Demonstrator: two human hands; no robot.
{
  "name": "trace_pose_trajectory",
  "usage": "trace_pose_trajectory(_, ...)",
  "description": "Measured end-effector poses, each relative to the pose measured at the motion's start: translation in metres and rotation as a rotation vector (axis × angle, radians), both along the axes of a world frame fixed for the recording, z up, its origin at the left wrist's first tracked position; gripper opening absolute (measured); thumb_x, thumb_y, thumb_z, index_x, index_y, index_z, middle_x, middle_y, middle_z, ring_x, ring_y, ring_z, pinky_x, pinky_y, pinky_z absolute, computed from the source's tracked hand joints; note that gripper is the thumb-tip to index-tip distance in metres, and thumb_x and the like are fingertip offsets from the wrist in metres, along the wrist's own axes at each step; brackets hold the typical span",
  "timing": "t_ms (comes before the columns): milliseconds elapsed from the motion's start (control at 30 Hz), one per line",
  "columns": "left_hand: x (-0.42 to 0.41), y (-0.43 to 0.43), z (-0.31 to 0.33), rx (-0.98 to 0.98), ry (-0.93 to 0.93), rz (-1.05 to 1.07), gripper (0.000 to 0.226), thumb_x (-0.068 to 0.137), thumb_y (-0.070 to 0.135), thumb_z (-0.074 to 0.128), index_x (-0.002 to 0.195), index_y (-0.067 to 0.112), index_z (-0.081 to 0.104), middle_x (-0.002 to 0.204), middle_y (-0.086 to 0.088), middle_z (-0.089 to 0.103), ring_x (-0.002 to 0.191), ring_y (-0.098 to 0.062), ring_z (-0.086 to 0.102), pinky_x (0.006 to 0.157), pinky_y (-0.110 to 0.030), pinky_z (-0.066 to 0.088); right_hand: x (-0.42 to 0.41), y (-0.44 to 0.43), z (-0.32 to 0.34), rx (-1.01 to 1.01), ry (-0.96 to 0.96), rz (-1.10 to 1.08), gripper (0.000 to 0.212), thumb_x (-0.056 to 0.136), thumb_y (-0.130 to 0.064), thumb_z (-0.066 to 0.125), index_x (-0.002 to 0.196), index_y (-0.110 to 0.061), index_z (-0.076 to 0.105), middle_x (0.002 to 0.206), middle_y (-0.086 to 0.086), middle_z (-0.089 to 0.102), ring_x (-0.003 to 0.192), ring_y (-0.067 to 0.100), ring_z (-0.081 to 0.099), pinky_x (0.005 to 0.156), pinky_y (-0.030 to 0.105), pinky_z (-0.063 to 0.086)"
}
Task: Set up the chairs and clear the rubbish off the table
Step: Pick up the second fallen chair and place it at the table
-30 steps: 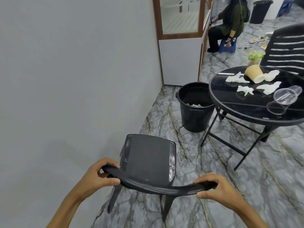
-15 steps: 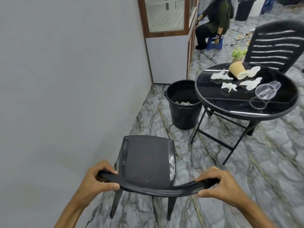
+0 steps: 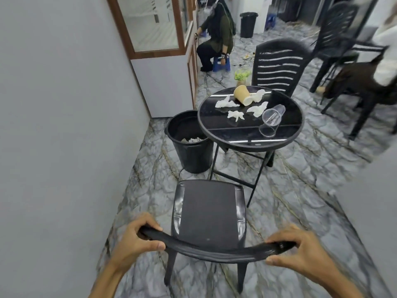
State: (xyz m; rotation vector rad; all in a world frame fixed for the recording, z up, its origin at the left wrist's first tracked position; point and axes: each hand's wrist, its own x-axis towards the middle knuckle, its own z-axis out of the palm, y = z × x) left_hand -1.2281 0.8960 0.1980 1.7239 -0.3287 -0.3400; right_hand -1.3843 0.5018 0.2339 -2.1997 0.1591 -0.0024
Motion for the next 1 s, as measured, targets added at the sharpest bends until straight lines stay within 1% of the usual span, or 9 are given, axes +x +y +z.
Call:
trace_pose_trajectory(100, 0.01, -0.011, -0.013, 0.0, 0.047, -0.053, 0.058, 0.039, 0.042, 0.097, 0.075, 0.01, 0.066, 0.078, -0.005, 0.061, 0.072, -0.02, 0.058, 0.058, -0.021, 0.046, -0.012, 0.0, -0.006, -0.044, -0.027, -0.051, 0.049, 0.042, -0.075, 0.081, 0.079, -0.044, 0.076, 0.081, -0.019, 0.073, 0.085, 0.008, 0.062, 0.076, 0.015, 0.047)
trace_pose_trajectory(167, 0.021, -0.012, -0.018, 0.038, 0.077, -0.087, 0.061, 0.037, 0.045, 0.097, 0.075, 0.011, 0.065, 0.081, -0.01, 0.061, 0.078, -0.02, 0.059, 0.064, -0.024, 0.047, -0.014, 0.006, -0.008, -0.028, -0.036, -0.115, 0.046, 0.04, -0.073, 0.082, 0.076, -0.045, 0.076, 0.079, -0.019, 0.073, 0.085, 0.008, 0.063, 0.08, 0.015, 0.046)
trace_pose_trajectory(300, 0.045, 0.004, -0.026, 0.087, 0.116, -0.128, 0.064, 0.031, 0.05, 0.096, 0.075, 0.014, 0.068, 0.095, -0.008, 0.072, 0.103, -0.012, 0.067, 0.079, -0.029, 0.047, -0.002, 0.03, -0.009, -0.03, -0.035, -0.171, 0.048, 0.039, -0.073, 0.081, 0.08, -0.049, 0.074, 0.082, -0.024, 0.071, 0.084, 0.011, 0.059, 0.077, 0.029, 0.049)
trace_pose_trajectory(400, 0.06, 0.022, -0.029, 0.071, 0.133, -0.155, 0.06, 0.039, 0.045, 0.095, 0.082, 0.013, 0.071, 0.112, -0.003, 0.072, 0.118, -0.009, 0.062, 0.084, -0.025, 0.052, 0.009, 0.054, -0.015, 0.014, -0.05, -0.208, 0.052, 0.041, -0.075, 0.079, 0.085, -0.048, 0.074, 0.088, -0.025, 0.07, 0.088, 0.007, 0.058, 0.076, 0.026, 0.048)
trace_pose_trajectory(500, 0.068, 0.029, -0.027, 0.079, 0.081, -0.252, 0.054, 0.051, 0.04, 0.091, 0.098, 0.019, 0.074, 0.122, 0.006, 0.068, 0.118, -0.006, 0.06, 0.086, -0.019, 0.052, 0.012, 0.066, -0.019, 0.038, -0.025, -0.291, 0.043, 0.049, -0.066, 0.083, 0.085, -0.045, 0.075, 0.097, -0.022, 0.07, 0.101, 0.004, 0.056, 0.086, 0.028, 0.047)
trace_pose_trajectory(600, 0.059, 0.026, -0.026, 0.053, 0.002, -0.274, 0.045, 0.057, 0.04, 0.087, 0.098, 0.022, 0.076, 0.119, 0.005, 0.066, 0.116, -0.007, 0.06, 0.092, -0.018, 0.049, 0.009, 0.066, -0.019, 0.074, 0.039, -0.315, 0.043, 0.047, -0.053, 0.086, 0.087, -0.041, 0.077, 0.123, -0.019, 0.061, 0.121, 0.004, 0.049, 0.1, 0.032, 0.039)
trace_pose_trajectory(700, 0.047, 0.025, -0.029, 0.011, -0.056, -0.218, 0.038, 0.063, 0.04, 0.085, 0.097, 0.026, 0.078, 0.119, 0.003, 0.064, 0.116, -0.007, 0.06, 0.088, -0.015, 0.05, 0.005, 0.066, -0.021, 0.087, 0.083, -0.342, 0.047, 0.045, -0.048, 0.087, 0.089, -0.034, 0.078, 0.136, -0.012, 0.051, 0.127, 0.007, 0.046, 0.102, 0.029, 0.036)
trace_pose_trajectory(833, 0.036, 0.027, -0.026, 0.059, -0.078, -0.221, 0.038, 0.068, 0.047, 0.08, 0.101, 0.028, 0.076, 0.126, 0.007, 0.058, 0.121, -0.008, 0.056, 0.091, -0.026, 0.052, -0.002, 0.068, -0.026, 0.167, 0.111, -0.389, 0.049, 0.047, -0.051, 0.089, 0.092, -0.036, 0.076, 0.138, -0.015, 0.044, 0.129, 0.003, 0.042, 0.104, 0.029, 0.035)
trace_pose_trajectory(1000, 0.033, 0.023, -0.02, 0.117, -0.082, -0.207, 0.04, 0.064, 0.035, 0.091, 0.099, 0.025, 0.075, 0.133, 0.01, 0.052, 0.119, 0.006, 0.053, 0.092, -0.017, 0.049, -0.006, 0.069, -0.03, 0.144, 0.105, -0.403, 0.048, 0.044, -0.064, 0.081, 0.088, -0.046, 0.073, 0.126, -0.021, 0.046, 0.118, -0.013, 0.042, 0.09, 0.015, 0.035)
